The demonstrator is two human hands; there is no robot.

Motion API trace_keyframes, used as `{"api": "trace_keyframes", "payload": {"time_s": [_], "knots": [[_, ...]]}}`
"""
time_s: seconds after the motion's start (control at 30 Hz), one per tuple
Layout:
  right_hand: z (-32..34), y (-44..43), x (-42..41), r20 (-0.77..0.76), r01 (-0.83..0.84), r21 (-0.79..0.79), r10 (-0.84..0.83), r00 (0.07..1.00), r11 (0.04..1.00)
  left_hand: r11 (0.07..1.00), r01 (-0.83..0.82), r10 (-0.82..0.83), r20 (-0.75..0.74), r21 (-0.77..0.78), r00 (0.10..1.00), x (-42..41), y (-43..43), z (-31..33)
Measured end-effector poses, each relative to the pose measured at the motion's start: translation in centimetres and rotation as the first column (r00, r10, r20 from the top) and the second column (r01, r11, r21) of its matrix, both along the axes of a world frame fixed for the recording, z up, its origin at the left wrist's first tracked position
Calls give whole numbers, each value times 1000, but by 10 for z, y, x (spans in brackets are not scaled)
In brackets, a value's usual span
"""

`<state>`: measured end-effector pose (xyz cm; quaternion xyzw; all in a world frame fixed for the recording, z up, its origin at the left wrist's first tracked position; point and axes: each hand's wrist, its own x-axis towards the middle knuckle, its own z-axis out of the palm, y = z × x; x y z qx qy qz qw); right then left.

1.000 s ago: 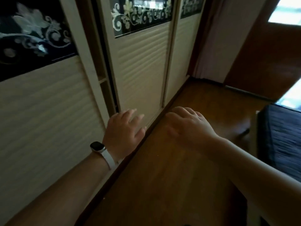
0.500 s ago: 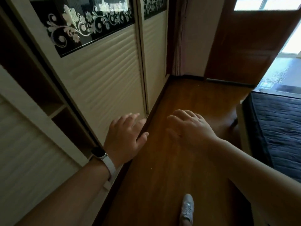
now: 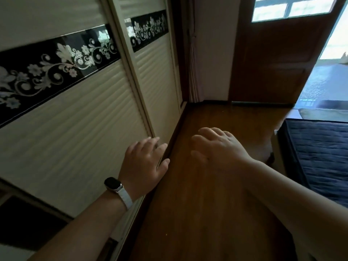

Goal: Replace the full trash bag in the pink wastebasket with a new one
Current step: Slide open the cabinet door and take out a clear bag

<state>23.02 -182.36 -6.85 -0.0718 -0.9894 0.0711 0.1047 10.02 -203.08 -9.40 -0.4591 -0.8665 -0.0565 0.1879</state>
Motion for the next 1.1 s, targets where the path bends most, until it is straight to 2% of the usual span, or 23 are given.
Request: {"api": "trace_keyframes", "payload": {"time_s": [0.17, 0.4, 0.7, 0.87, 0.97, 1.1], "knots": [[-6, 52, -17, 25, 47, -20, -46, 999, 999, 999, 38, -37, 26, -9, 999, -30, 59, -3], [-11, 109, -69, 66, 99, 34, -101, 993, 994, 998, 11, -16, 66, 69, 998, -92, 127, -11], [-9, 187, -196, 99, 163, 83, -170, 980, 983, 988, 48, -72, 163, 146, 984, -237, 219, -23], [4, 213, -286, 107, 128, 107, -139, 984, 986, 993, 62, -66, 33, 103, 997, -320, 241, -21], [7, 219, -328, 89, 84, 83, -91, 992, 993, 997, 43, -45, 23, 71, 999, -359, 251, -14], [13, 223, -376, 89, 37, 62, -42, 995, 997, 992, -33, 34, -7, 125, 999, -394, 246, -7]]}}
